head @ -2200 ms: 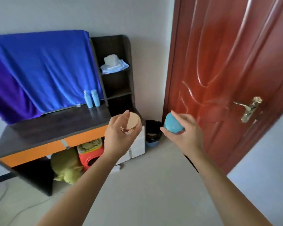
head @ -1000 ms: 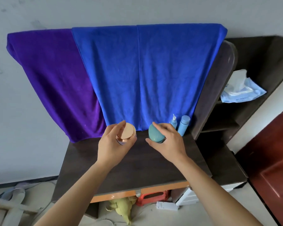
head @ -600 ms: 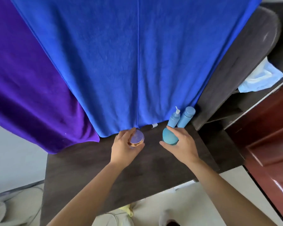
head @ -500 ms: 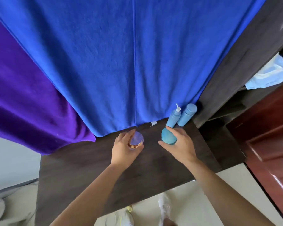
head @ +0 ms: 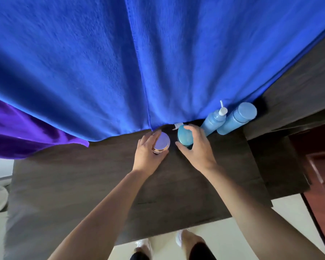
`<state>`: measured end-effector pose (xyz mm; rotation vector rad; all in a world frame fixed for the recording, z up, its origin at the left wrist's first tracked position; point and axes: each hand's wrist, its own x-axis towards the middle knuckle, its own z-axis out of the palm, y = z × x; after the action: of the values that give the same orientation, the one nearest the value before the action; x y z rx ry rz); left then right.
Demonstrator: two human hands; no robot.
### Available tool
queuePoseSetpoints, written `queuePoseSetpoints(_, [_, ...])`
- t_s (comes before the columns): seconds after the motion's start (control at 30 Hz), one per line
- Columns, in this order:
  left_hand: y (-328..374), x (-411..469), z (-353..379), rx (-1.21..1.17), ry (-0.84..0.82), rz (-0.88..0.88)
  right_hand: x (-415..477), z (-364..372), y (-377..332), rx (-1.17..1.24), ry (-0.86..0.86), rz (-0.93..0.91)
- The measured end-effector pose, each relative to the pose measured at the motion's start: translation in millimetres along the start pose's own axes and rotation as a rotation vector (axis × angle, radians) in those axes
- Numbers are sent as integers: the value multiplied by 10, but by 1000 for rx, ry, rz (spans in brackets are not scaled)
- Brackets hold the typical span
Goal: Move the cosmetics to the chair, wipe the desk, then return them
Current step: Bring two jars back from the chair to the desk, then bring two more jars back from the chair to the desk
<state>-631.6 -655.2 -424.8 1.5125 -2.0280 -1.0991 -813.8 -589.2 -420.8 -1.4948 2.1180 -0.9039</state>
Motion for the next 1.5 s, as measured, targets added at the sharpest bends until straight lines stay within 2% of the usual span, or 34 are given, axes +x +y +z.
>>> queuePoseSetpoints(0.17, [56, -63, -38, 35, -31, -14, -41, -43, -45, -27, -67, -11])
queuePoseSetpoints(0.33, [349, -388, -515, 170, 126, 211, -246, -454, -505, -58, 24, -126])
queuePoseSetpoints(0.57, [1232, -559, -1570, 138, 323, 621, -383, -1460, -1442, -88, 309, -243])
queuePoseSetpoints(0.7, [1805, -645, -1768, 44, 353, 819, -820, -1997, -1686, -198, 541, -195])
queuePoseSetpoints(0.8, [2125, -833, -1572, 25, 297, 965, -1401, -2322, -1669, -257, 688, -89])
queuePoseSetpoints(0.9, [2410, -1152, -1238, -7, 164, 1044, -2097, -2569, -1608, -335, 789, 78])
queuePoseSetpoints(1.13, [3118, -2253, -405, 6, -19, 1316, -3709, -3094, -1481, -473, 1009, 370])
queuePoseSetpoints(1.3, [3611, -3330, 186, 127, -129, 1406, -5009, -3357, -1278, -564, 1122, 491])
queuePoseSetpoints(1.5, [4041, -5130, 1150, 92, -340, 1488, -7060, -3591, -880, -639, 1208, 690])
